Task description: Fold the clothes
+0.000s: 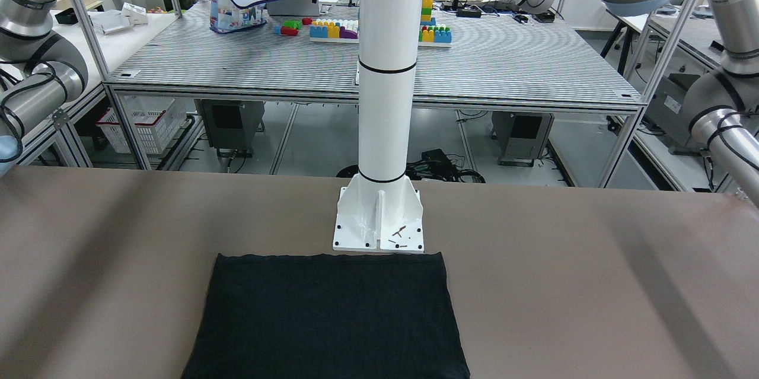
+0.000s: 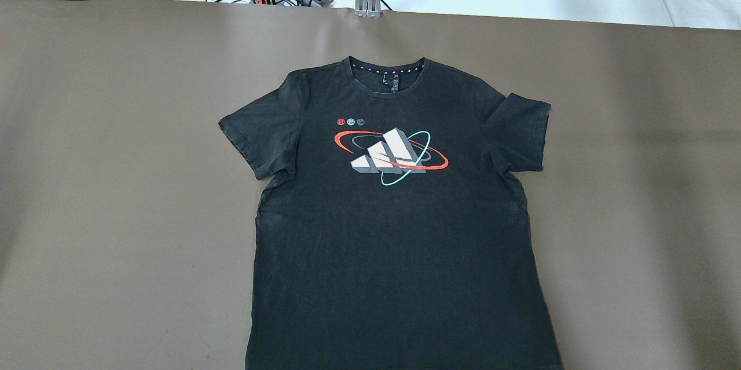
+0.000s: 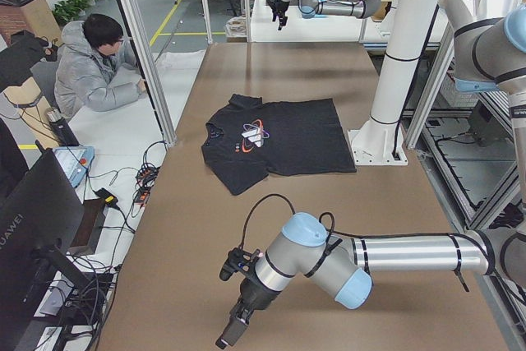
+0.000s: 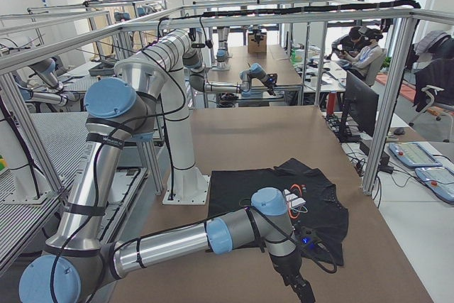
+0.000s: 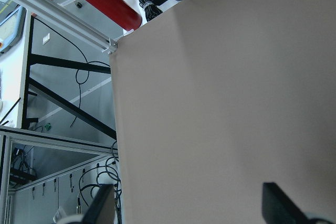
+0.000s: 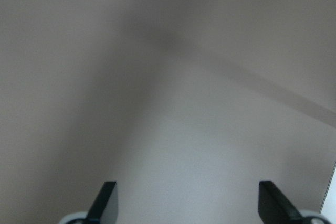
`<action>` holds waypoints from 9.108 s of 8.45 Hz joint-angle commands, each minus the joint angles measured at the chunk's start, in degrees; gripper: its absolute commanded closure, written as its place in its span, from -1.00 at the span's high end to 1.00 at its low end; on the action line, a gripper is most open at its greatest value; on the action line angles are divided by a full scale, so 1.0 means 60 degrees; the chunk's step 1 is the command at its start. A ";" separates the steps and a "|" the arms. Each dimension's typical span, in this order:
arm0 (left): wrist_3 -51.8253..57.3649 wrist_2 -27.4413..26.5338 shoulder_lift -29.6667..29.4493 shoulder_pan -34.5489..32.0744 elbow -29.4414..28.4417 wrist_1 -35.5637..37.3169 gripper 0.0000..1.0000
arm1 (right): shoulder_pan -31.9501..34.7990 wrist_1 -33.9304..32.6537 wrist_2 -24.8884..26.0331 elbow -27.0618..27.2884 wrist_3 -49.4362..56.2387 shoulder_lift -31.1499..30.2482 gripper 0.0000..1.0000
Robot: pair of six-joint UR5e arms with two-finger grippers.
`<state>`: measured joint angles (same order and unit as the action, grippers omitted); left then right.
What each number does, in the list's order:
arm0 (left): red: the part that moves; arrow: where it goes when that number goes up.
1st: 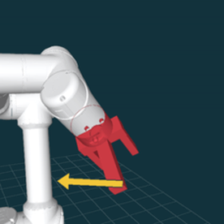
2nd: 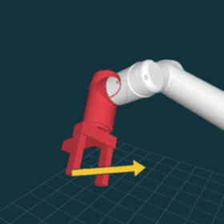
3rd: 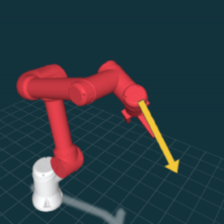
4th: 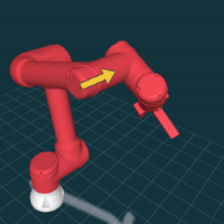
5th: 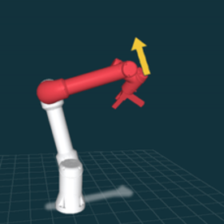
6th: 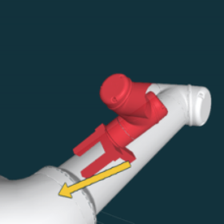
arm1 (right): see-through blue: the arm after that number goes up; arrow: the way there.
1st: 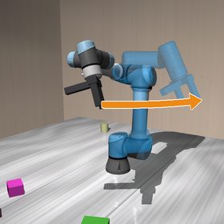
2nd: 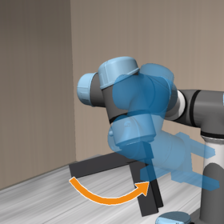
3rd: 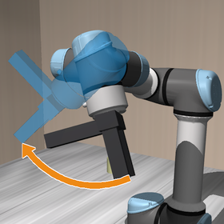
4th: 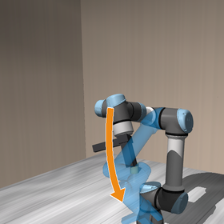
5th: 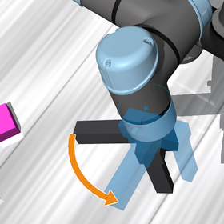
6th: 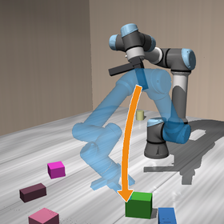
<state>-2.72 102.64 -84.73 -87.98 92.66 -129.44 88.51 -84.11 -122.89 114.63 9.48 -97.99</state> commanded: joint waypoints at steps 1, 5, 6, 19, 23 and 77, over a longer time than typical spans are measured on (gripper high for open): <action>0.0073 -0.0012 -0.0015 0.0000 -0.0004 -0.0019 1.00 | 0.0000 0.0000 0.0003 -0.0017 -0.0027 0.0013 0.89; -0.0015 -0.0027 -0.0088 0.0000 -0.0443 -0.0049 1.00 | -0.0015 -0.0117 0.0017 -0.0017 -0.0056 0.0159 0.89; 0.0043 -0.0012 -0.0074 -0.0015 -0.0443 -0.0048 1.00 | -0.0015 -0.0088 -0.0012 -0.0090 -0.0056 0.0159 0.89; -0.2149 0.1934 -0.1522 0.0466 -0.1248 -0.0019 1.00 | -0.0498 0.0320 0.0208 -0.2723 -0.0071 0.2208 0.89; -0.3877 0.3927 -0.1992 0.1229 -0.1175 -0.0514 1.00 | -0.0965 0.2398 0.0164 -0.4337 -0.1602 0.2868 0.89; -1.1089 0.0208 -0.4321 0.5303 -0.1322 -0.1909 1.00 | -0.7617 0.6050 0.4587 -0.5935 -1.1043 0.6633 0.90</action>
<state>-69.26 103.99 -110.49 -56.35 84.74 -140.89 42.77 -47.74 -95.47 78.94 -56.58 -58.57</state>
